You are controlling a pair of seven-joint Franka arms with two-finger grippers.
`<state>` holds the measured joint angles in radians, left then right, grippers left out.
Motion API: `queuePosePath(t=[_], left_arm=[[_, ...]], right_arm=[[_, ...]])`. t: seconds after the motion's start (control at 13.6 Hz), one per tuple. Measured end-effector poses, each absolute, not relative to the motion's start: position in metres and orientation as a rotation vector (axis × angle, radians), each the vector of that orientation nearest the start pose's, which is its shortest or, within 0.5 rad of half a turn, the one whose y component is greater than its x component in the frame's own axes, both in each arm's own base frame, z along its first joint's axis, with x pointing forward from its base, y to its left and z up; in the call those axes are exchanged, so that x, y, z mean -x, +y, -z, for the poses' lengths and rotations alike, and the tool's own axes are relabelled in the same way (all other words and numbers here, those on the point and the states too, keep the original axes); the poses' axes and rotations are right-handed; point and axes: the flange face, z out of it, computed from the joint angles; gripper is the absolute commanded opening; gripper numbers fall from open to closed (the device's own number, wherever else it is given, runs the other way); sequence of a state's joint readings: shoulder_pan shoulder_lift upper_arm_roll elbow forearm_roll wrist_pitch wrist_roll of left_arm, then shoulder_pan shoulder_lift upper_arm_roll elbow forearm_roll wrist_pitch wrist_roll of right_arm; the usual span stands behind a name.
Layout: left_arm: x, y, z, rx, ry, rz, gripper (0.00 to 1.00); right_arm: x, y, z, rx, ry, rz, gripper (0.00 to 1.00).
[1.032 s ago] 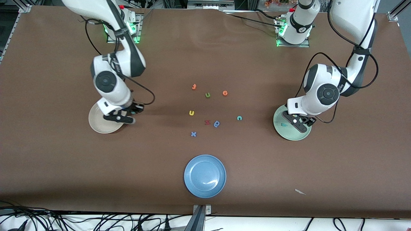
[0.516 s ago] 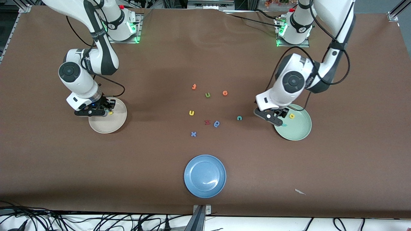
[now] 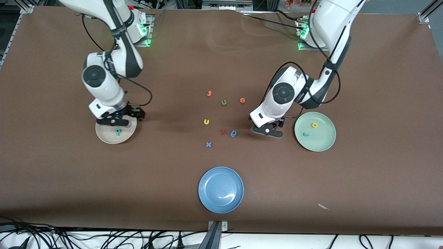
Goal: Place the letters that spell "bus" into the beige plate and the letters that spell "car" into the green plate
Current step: 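Grasp yellow n with the right gripper while the left gripper grasps teal c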
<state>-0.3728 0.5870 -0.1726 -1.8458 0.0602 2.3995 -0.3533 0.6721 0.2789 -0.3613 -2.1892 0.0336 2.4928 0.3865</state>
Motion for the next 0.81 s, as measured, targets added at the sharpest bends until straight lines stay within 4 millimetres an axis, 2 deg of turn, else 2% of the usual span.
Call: queuePosePath(t=[0.15,0.37,0.59,0.81], left_arm=[[-0.557,-0.333,-0.195,3.171,0.331,-0.07,0.81],[-0.558,-0.339,-0.189,3.172,0.341,-0.074,0.67],[-0.555,-0.341,-0.186,3.169,0.349,-0.082,0.67],[-0.552,-0.344,-0.179,3.162,0.36,-0.098,0.64]], right_arm=[[-0.535,0.236,-0.278,3.155,0.254,0.125,1.0],[-0.538,0.31,-0.265,3.105,0.432,0.128,1.0],[-0.549,0.359,-0.243,3.087,0.585,0.083,1.0],[-0.557,0.396,-0.236,3.061,0.729,0.039,1.0]])
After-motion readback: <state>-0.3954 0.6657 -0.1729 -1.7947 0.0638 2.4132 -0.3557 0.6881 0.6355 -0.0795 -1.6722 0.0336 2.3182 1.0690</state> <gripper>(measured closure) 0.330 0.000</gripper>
